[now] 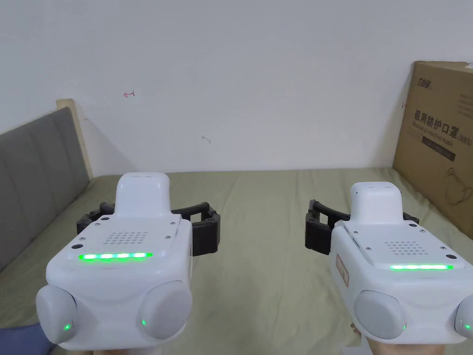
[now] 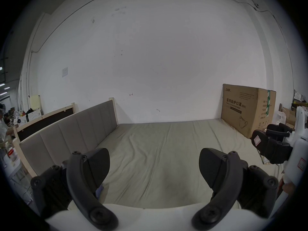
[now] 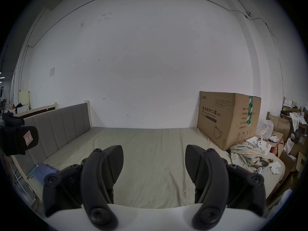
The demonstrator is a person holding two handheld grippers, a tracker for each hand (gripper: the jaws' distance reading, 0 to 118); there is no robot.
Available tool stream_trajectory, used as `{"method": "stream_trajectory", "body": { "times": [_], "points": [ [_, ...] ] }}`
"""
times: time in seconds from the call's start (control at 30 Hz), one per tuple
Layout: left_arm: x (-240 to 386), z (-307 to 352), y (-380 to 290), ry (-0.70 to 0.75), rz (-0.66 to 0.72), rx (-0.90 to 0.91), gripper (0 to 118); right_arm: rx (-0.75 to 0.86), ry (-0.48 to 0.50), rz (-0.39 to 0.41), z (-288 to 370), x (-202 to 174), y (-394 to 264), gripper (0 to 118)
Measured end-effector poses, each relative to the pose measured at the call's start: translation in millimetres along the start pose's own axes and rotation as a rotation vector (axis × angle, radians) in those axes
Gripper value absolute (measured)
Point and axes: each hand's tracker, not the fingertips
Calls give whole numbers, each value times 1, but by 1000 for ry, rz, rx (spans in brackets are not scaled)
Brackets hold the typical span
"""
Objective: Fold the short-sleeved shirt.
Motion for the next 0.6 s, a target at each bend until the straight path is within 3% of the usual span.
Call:
{"method": "stream_trajectory", "body": {
  "times": [0.6],
  "points": [
    [-4,-3,-4,7,-7,52,110,-8,6,2,-4,0,-2,83]
  ]
}}
